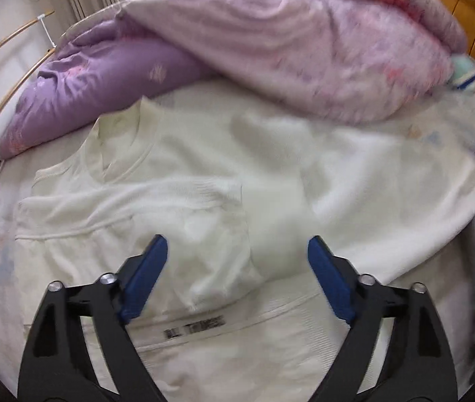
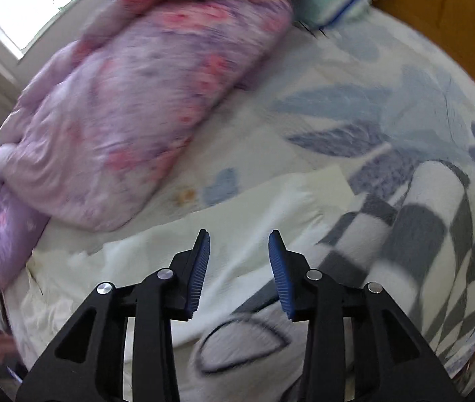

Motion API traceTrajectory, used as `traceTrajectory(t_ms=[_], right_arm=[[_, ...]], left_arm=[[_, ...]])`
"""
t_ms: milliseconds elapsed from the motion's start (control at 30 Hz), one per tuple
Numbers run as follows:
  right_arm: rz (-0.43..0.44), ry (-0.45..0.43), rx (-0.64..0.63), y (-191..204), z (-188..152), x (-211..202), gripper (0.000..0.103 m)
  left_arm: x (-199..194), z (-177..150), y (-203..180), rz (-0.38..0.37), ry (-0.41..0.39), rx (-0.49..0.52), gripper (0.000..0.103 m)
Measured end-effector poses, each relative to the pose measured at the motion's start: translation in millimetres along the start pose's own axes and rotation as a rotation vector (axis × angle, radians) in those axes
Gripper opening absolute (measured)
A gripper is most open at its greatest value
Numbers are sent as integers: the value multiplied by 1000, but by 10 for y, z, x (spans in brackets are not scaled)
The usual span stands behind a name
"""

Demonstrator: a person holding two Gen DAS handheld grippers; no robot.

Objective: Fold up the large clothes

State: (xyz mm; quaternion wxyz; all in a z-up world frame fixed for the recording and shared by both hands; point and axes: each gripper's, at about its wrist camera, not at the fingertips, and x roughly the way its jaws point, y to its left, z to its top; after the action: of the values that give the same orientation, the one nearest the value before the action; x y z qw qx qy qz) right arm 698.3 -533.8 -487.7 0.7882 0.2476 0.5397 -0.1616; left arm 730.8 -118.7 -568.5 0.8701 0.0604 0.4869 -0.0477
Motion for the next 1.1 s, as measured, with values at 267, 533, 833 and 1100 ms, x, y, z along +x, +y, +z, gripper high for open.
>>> traceTrajectory(t_ms=[267, 533, 833, 1100], right_arm=[[-152, 233, 139, -333, 434, 673, 35], [-207, 389, 245, -804, 623, 1310, 35], [-481, 372, 143, -975, 727, 1540, 45], [-224, 423, 173, -1244, 641, 1758, 47]], left_arm=[[98, 192, 245, 126, 65, -143, 87], [720, -154, 673, 247, 310, -188, 87], [911, -233, 731, 223, 309, -196, 87], [939, -266, 833, 193, 307, -222, 87]])
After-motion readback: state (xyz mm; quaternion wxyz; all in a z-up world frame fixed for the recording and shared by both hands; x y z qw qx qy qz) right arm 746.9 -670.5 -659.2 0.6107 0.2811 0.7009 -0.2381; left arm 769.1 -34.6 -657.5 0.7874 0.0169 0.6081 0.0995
